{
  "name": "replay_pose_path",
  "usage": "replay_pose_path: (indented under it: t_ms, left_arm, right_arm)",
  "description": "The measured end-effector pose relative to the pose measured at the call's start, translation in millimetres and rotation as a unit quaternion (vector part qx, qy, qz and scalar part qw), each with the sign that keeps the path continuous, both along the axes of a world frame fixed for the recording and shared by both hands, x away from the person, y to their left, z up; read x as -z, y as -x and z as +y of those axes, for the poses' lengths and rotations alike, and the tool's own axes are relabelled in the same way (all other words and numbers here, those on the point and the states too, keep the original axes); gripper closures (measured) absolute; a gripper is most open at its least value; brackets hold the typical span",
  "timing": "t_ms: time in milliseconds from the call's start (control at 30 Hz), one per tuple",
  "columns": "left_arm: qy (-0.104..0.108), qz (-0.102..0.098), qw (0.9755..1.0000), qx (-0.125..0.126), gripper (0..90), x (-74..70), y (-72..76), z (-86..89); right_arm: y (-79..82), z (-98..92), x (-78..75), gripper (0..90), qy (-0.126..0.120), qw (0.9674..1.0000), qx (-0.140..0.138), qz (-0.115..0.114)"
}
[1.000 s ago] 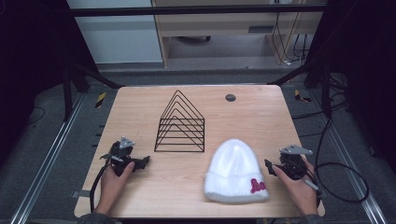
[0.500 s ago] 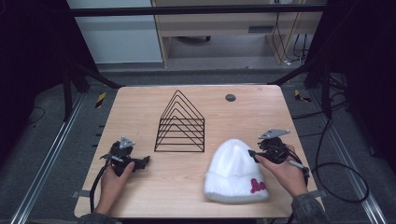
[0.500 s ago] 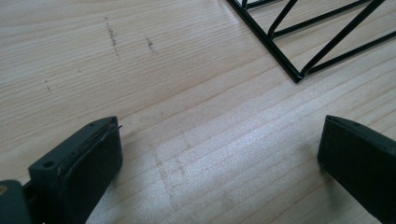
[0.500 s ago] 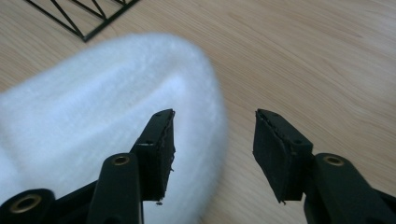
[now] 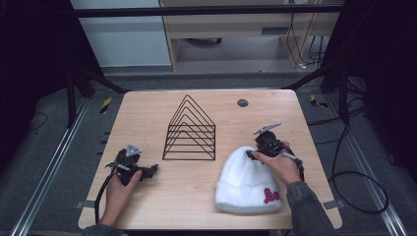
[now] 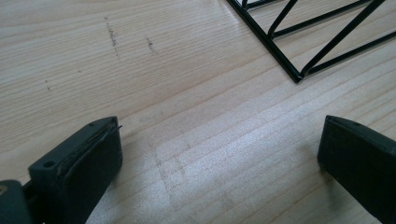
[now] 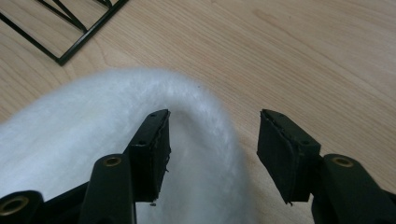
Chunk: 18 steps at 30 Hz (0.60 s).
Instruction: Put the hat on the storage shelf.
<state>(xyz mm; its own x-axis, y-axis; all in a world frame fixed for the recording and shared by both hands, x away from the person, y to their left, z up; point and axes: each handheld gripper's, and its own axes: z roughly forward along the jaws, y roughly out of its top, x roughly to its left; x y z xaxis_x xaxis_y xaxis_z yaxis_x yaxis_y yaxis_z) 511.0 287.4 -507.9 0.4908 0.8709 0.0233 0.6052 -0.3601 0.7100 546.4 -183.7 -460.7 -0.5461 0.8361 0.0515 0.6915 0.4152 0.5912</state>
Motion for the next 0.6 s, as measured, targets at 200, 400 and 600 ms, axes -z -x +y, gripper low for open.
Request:
replay_pose_path:
  t_ms: [200,400,600]
  left_arm:
    - [0.000,0.000,1.0000,0.000,0.0,0.0,0.0,-0.1]
    - [0.000,0.000,1.0000,0.000,0.0,0.0,0.0,0.0]
    - [0.001,0.000,1.0000,0.003,0.0,0.0,0.0,0.1]
  right_arm:
    - [-6.1,4.9,8.9,44.1,0.002,0.9998,-0.003,0.019]
    - [-9.1,7.1,12.9,68.9,-0.013,0.9990,-0.021,0.038]
    - [8.6,7.2,-8.1,82.3,-0.026,0.9989,-0.039,-0.001]
